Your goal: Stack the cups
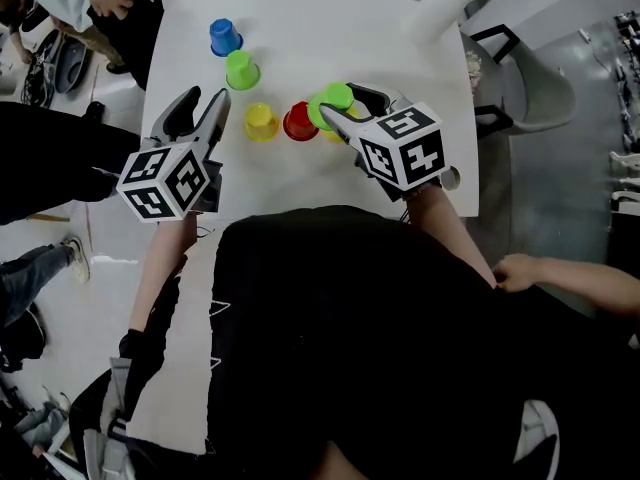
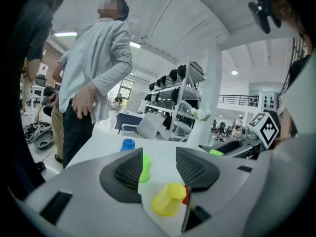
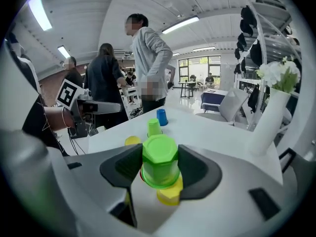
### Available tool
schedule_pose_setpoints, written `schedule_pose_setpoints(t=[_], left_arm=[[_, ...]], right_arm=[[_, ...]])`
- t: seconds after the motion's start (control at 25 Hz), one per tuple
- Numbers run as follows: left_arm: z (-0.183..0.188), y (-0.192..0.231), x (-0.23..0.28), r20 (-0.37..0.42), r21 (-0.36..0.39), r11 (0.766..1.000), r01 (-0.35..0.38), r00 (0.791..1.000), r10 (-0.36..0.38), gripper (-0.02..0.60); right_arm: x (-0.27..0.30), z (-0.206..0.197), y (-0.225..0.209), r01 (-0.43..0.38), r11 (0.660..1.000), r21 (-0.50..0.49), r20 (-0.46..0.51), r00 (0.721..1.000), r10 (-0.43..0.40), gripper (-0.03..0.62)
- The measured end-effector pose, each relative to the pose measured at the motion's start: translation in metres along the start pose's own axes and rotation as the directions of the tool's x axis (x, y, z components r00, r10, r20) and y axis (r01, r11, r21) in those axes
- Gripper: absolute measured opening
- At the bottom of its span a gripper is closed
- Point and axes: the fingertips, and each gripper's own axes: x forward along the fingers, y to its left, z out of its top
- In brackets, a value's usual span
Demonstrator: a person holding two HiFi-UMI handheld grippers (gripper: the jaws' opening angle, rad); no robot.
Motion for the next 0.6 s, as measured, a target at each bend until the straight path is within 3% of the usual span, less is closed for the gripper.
schedule_pose_setpoints(t=[0.6], left_arm=[[0.007, -0.015, 0.023, -0.014, 0.028, 0.996, 0.082, 0.997, -0.082, 0.219]], right_arm=[[0.001, -0.004, 0.001, 0.021, 1.0, 0.019, -0.001, 1.0, -0.021, 0.229]])
